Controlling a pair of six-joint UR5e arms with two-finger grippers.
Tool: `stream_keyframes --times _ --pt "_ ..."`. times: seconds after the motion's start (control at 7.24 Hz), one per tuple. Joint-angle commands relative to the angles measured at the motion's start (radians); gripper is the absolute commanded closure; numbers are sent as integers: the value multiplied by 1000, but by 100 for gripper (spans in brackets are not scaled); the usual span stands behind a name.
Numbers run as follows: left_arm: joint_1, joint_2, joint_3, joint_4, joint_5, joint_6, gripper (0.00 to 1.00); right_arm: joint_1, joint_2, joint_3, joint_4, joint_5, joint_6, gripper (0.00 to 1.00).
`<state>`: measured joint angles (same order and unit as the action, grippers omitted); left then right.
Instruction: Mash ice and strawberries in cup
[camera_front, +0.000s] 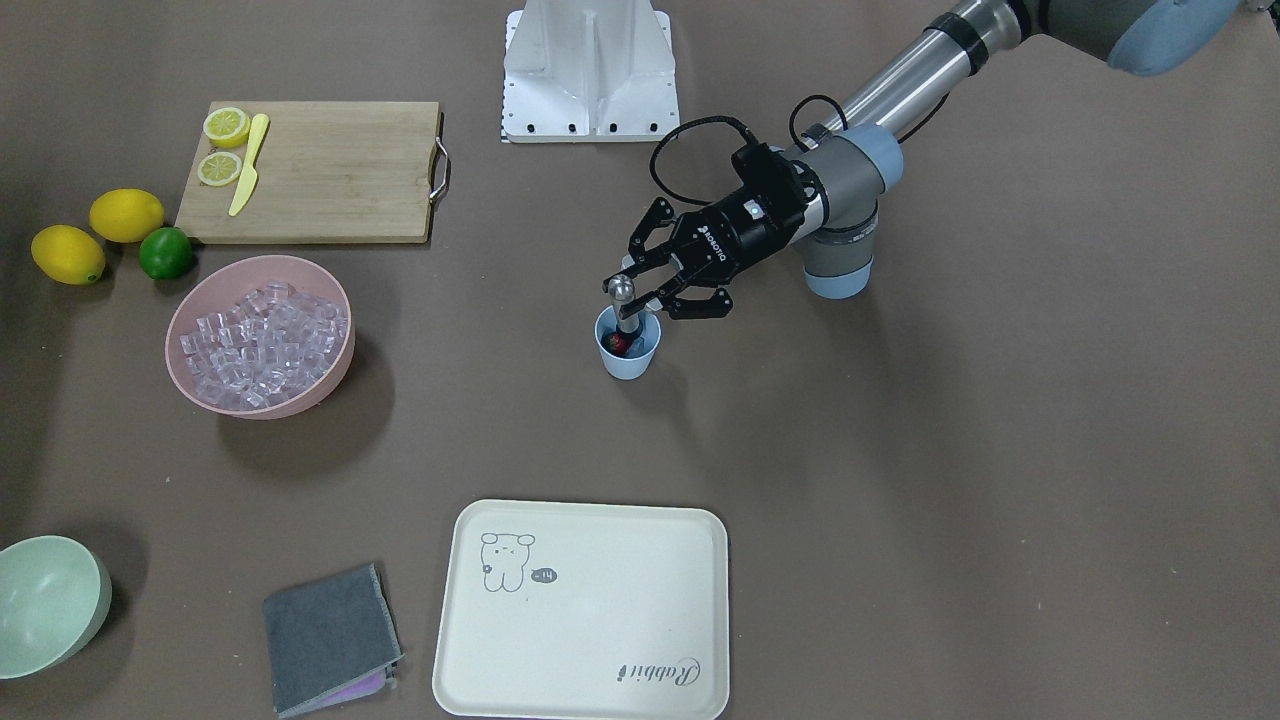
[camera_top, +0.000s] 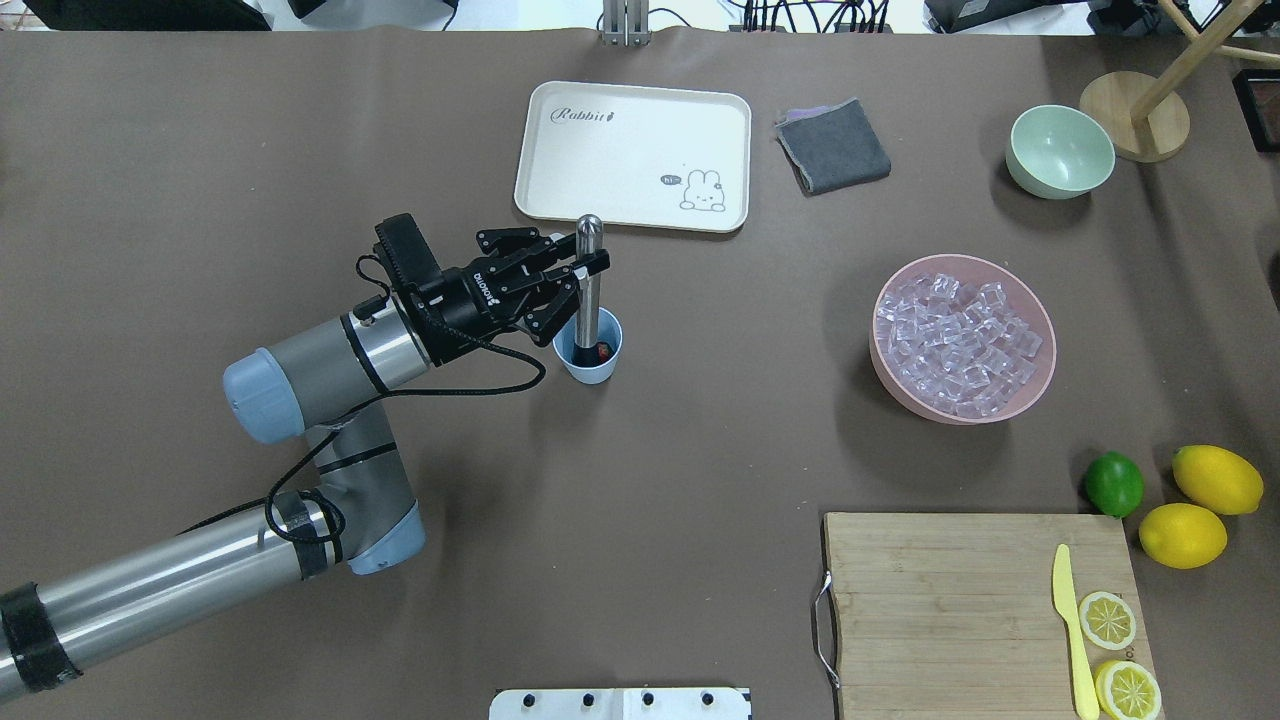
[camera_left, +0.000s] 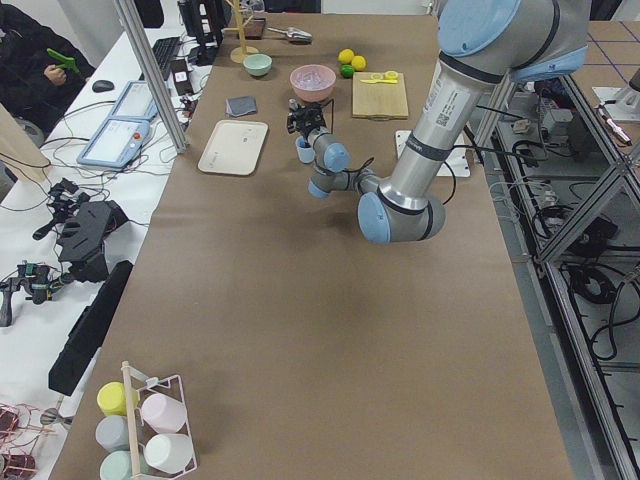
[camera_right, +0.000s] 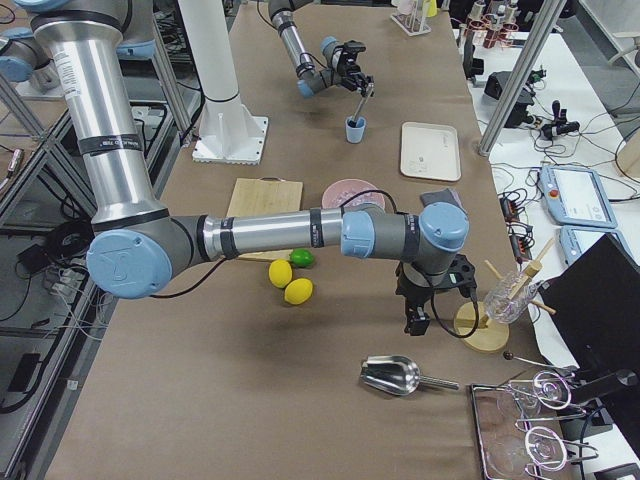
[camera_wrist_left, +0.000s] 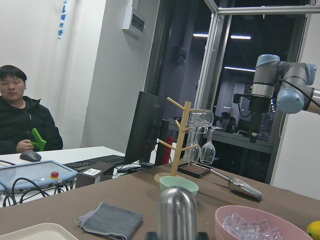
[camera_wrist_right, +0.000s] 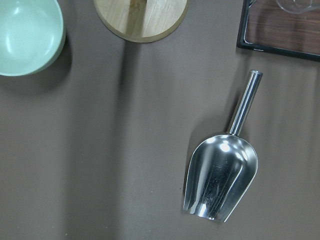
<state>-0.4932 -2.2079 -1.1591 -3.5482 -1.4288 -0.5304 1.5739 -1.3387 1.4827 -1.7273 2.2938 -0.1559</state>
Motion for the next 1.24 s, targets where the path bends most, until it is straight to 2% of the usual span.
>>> stream_keyframes --times 0.0,0.41,0.69,1.1 --pt "10 -4 4 0 25 0 100 0 3 -1 0 -2 1 1" --pt "-51 0 -48 8 27 -16 100 0 3 -1 0 -2 -1 1" --pt "-106 16 -50 40 27 -106 100 0 1 -1 0 -2 1 1" --pt "-172 71 -172 283 15 -254 100 0 0 1 0 0 3 1"
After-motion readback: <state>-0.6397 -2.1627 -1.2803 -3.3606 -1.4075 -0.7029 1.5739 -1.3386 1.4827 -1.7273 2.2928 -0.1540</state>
